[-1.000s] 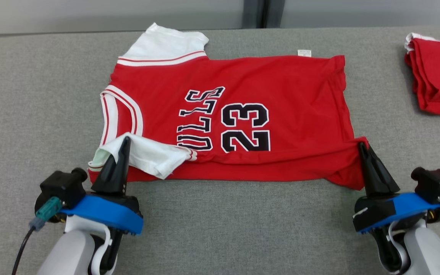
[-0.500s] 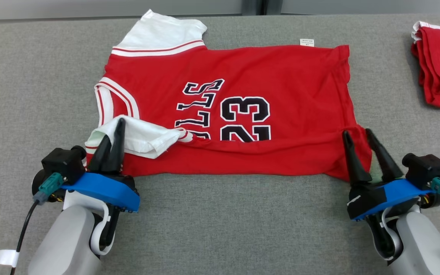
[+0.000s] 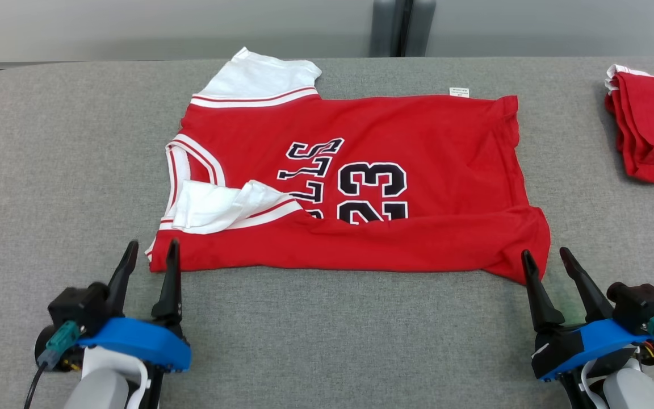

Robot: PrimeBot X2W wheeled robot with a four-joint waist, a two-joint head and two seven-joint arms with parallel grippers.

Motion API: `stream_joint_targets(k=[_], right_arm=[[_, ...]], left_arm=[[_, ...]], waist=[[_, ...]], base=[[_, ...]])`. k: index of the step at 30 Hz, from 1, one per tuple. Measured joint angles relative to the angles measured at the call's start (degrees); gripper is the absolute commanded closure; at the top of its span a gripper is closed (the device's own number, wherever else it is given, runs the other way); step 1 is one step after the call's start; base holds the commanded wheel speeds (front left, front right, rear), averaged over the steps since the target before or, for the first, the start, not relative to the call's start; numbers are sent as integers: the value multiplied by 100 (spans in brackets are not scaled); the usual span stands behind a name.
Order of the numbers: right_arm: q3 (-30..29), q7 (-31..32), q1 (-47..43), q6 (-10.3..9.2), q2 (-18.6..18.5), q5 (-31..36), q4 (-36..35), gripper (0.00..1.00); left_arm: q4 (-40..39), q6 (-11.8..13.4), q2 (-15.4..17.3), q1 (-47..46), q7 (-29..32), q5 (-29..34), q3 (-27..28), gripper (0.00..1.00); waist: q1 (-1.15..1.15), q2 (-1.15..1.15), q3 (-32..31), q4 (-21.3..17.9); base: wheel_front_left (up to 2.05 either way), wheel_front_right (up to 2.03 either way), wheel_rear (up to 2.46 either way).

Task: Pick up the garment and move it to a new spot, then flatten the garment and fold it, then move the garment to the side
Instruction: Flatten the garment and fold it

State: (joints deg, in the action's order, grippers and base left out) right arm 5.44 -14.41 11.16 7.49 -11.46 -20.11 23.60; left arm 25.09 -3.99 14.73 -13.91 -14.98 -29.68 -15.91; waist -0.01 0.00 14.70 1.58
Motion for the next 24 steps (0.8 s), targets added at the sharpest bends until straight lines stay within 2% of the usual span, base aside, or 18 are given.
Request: stream_joint_targets(k=[9, 22, 23, 24], right_arm=[[-5, 129, 50, 0, 71, 148, 191, 0], [105, 147, 571, 0, 227, 313, 914, 0], [121, 146, 599, 0, 234, 314, 950, 4], [138, 145, 629, 0, 241, 313, 979, 59]], left_arm=[[293, -31, 10, 236, -1, -1, 71, 0], [1378, -245, -126, -477, 19, -2, -175, 0], [1447, -248, -132, -500, 18, 1, -196, 0], [1532, -256, -133, -531, 16, -4, -200, 20]], waist=[[0, 0, 16, 2], [1, 0, 132, -63], [1, 0, 129, -72], [1, 0, 130, -81]], base=[[0, 0, 0], [0, 0, 0], [0, 0, 0], [0, 0, 0]])
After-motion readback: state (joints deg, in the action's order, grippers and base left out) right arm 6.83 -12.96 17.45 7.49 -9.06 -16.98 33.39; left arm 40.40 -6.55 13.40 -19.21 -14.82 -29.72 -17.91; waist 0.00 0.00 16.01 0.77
